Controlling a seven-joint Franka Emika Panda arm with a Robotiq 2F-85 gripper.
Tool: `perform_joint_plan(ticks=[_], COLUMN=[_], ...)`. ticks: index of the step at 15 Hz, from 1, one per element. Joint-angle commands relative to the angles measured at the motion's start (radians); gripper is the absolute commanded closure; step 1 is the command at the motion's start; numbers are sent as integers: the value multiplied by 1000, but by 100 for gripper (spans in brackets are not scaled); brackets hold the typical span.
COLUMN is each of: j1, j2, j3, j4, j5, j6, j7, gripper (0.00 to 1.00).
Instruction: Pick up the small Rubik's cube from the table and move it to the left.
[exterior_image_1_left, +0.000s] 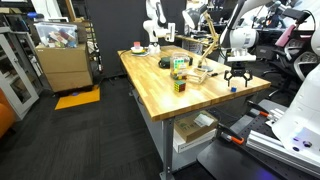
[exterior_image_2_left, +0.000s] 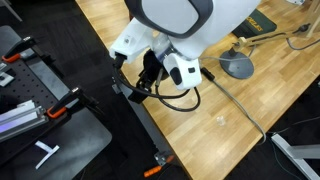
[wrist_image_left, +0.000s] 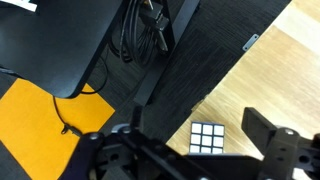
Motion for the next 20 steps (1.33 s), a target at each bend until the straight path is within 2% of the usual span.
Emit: perform_joint_plan(ticks=[1,9,10,11,20], j1=[-18,-23,-24,-27,-29], j2=[22,69,73,77,95], j3=[13,18,18,20,23], j4=[24,88,95,99,110], j5=[12,11,11,15,16], j6=[3,-7,-8,-9,-7], j7=[11,10,10,5,-1], gripper=[0,1,11,26,89])
